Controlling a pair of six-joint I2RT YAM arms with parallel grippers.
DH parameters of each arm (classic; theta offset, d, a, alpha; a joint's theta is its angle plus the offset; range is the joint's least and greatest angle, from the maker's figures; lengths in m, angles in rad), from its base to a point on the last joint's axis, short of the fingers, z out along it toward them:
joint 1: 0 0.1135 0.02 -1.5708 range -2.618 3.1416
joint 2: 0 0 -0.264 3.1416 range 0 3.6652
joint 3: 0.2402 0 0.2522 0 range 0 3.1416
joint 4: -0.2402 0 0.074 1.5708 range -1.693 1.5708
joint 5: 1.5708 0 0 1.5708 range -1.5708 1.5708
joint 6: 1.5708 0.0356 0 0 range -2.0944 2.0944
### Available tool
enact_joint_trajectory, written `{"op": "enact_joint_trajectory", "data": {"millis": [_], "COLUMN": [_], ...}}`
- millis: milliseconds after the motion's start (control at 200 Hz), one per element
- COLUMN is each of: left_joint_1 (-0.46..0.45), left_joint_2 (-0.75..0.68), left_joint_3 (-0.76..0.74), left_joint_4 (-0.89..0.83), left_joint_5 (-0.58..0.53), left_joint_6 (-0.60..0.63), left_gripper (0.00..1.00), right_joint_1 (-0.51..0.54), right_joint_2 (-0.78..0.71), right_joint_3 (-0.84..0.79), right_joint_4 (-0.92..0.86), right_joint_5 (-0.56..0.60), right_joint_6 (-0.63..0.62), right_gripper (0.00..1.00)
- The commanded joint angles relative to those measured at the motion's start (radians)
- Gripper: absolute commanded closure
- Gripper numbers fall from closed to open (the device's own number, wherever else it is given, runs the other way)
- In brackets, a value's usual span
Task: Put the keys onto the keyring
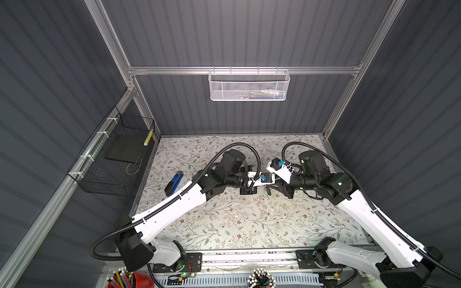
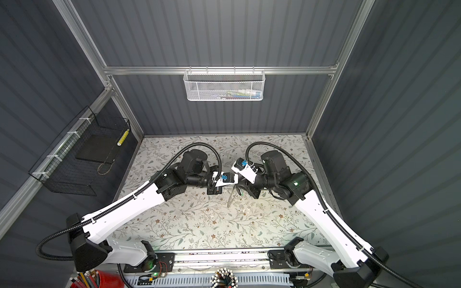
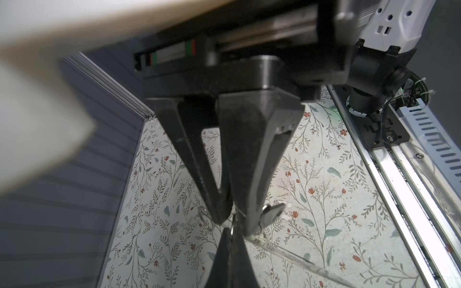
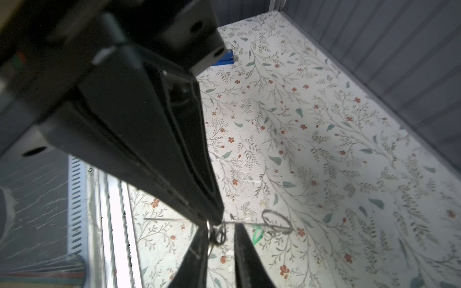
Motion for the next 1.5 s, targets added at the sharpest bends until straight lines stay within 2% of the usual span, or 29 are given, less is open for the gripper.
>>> {"op": "enact_joint_trajectory", "data": {"millis": [0, 50, 160, 270, 555, 916, 1231, 1496], "left_joint_1": [0.002, 0.013, 0.045, 0.075, 0.127, 0.128, 0.128, 0.132], "left_joint_2": [-0.033, -0.056, -0.09, -0.111, -0.128, -0.103, -0.095, -0.092], "left_joint_3": [-0.066, -0.099, -0.151, -0.204, -0.276, -0.274, -0.274, -0.27], "left_joint_4": [0.102, 0.157, 0.284, 0.434, 0.626, 0.659, 0.656, 0.672], "left_joint_5": [0.047, 0.07, 0.144, 0.21, 0.311, 0.348, 0.327, 0.322], "left_joint_6": [-0.097, -0.135, -0.251, -0.364, -0.533, -0.569, -0.56, -0.572], "left_gripper": [1.0, 1.0, 1.0, 1.0, 1.0, 1.0, 1.0, 1.0], "right_joint_1": [-0.001, -0.009, -0.039, -0.042, -0.043, -0.042, -0.041, -0.042], "right_joint_2": [-0.064, -0.1, -0.192, -0.245, -0.303, -0.217, -0.181, -0.153], "right_joint_3": [-0.018, -0.038, -0.111, -0.184, -0.289, -0.254, -0.219, -0.21], "right_joint_4": [0.068, 0.107, 0.205, 0.24, 0.295, 0.367, 0.371, 0.337], "right_joint_5": [0.077, 0.102, 0.083, 0.063, 0.019, -0.048, -0.116, -0.144], "right_joint_6": [0.017, 0.057, 0.117, 0.132, 0.193, 0.168, 0.159, 0.152], "right_gripper": [0.63, 0.57, 0.48, 0.46, 0.43, 0.43, 0.58, 0.88]}}
